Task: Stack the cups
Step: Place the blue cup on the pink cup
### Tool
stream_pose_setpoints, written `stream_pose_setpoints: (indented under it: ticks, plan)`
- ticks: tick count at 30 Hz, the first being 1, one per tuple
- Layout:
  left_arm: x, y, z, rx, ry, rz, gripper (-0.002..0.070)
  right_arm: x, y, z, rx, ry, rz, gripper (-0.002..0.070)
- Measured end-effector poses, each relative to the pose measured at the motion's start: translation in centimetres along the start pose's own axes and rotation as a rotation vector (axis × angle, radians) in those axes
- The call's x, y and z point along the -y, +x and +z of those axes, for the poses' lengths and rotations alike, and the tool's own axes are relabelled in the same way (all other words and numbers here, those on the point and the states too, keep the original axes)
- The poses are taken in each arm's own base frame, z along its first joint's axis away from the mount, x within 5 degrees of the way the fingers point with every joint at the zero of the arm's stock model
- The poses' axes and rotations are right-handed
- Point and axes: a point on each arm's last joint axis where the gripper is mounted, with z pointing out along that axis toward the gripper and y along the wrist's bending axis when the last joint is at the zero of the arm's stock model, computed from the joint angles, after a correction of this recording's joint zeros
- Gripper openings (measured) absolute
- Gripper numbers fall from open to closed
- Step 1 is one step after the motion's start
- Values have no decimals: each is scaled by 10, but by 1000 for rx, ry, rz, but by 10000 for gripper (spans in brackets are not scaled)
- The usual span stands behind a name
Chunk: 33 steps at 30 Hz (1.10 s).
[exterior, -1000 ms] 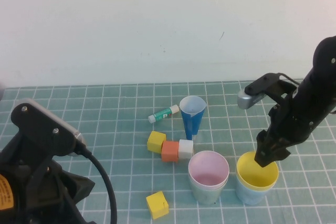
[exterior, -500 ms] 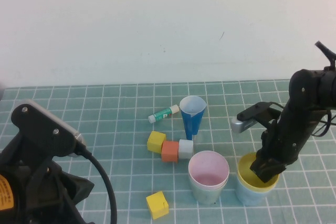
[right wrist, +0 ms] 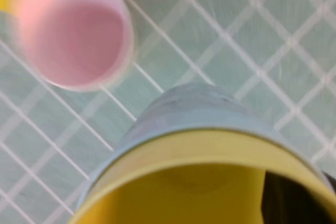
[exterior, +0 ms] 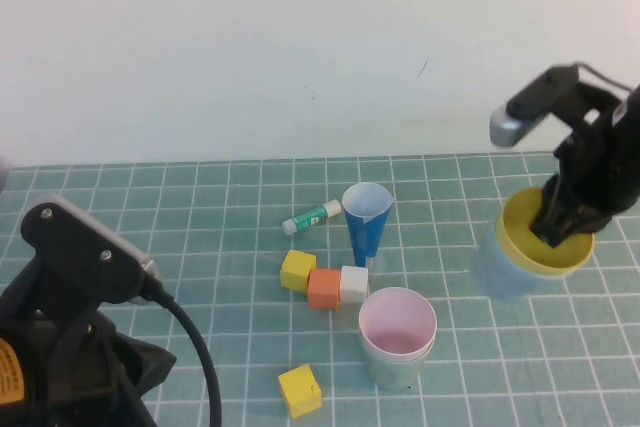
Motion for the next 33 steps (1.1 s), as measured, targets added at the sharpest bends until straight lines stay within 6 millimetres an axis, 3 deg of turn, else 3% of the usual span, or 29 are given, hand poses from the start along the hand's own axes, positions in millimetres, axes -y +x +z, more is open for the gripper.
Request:
stream_pose_setpoints:
  ticks: [4, 6, 10, 21, 23, 28, 31, 33]
  plan:
    - [0, -1, 0, 13, 0, 0, -1, -28, -15, -30, 142, -72, -112, 34]
    - [0, 0, 2, 20, 1, 0, -1, -42, -21, -28, 161, -100, -162, 34]
    - [0, 3, 5, 17, 1, 0, -1, -62, -34, -7, 149, -134, -225, 34]
    - [0, 7, 8, 3, 1, 1, -1, -62, -44, 47, 88, -152, -216, 54]
    - [0, 8, 9, -3, 1, 1, -1, -61, -44, 51, 82, -153, -213, 93]
    - [0, 9, 9, -5, -2, 3, -1, -60, -45, 57, 85, -147, -181, 276]
    - [0, 9, 9, -7, -2, 3, -1, -59, -46, 56, 85, -144, -155, 302]
    - [0, 9, 8, -4, -3, -2, -1, -60, -46, 49, 96, -139, -153, 273]
